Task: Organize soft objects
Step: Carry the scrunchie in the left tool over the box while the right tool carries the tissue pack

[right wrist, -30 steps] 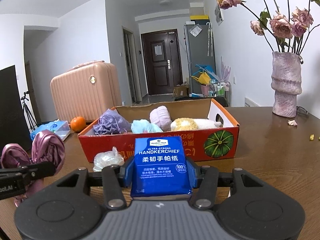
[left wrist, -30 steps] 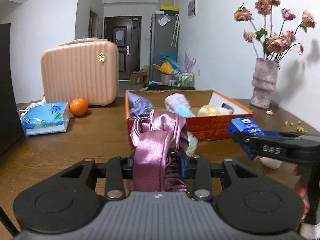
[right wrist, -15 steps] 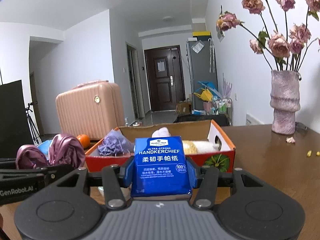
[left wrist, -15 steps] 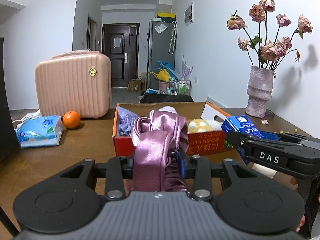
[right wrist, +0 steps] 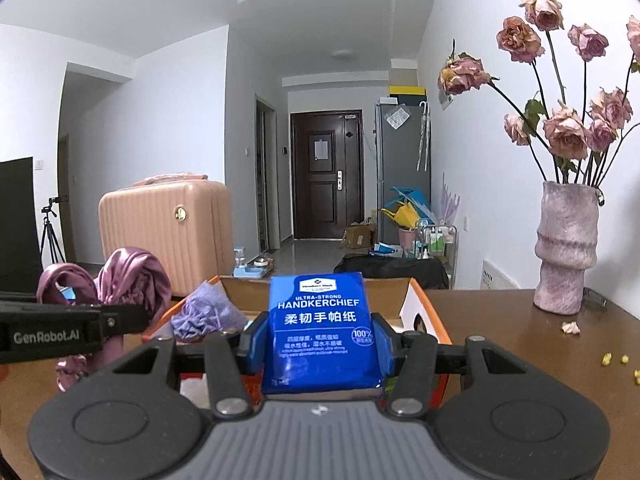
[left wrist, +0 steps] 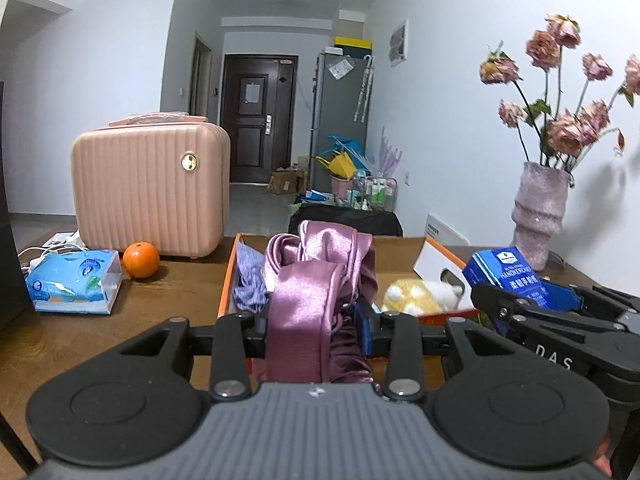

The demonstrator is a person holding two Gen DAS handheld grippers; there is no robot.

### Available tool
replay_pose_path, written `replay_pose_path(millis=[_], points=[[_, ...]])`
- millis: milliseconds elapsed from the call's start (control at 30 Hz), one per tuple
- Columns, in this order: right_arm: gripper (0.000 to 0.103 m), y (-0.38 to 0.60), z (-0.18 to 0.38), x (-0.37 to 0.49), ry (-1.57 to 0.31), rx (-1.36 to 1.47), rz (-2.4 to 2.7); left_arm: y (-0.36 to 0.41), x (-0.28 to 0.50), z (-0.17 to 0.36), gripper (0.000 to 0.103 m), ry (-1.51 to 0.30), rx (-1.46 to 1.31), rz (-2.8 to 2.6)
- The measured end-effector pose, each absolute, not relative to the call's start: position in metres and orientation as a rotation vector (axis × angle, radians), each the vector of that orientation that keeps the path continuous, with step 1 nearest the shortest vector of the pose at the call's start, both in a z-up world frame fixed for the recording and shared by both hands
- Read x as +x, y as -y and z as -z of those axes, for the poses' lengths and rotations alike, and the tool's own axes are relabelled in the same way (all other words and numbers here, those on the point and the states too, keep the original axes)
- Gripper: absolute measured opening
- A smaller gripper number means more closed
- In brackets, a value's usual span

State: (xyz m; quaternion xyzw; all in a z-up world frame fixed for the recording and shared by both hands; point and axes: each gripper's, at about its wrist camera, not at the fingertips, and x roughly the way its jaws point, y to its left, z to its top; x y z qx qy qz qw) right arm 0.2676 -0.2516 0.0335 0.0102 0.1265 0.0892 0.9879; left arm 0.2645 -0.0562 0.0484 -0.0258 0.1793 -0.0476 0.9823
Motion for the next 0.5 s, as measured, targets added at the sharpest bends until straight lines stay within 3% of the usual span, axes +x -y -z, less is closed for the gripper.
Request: replay_pose_path(millis=[500], points=[[0.051,0.254,-0.041,0.314,-0.255,0.021,-0.168,0.065,0.311,-0.049,0.037,-0.355,-0.034,0.069]])
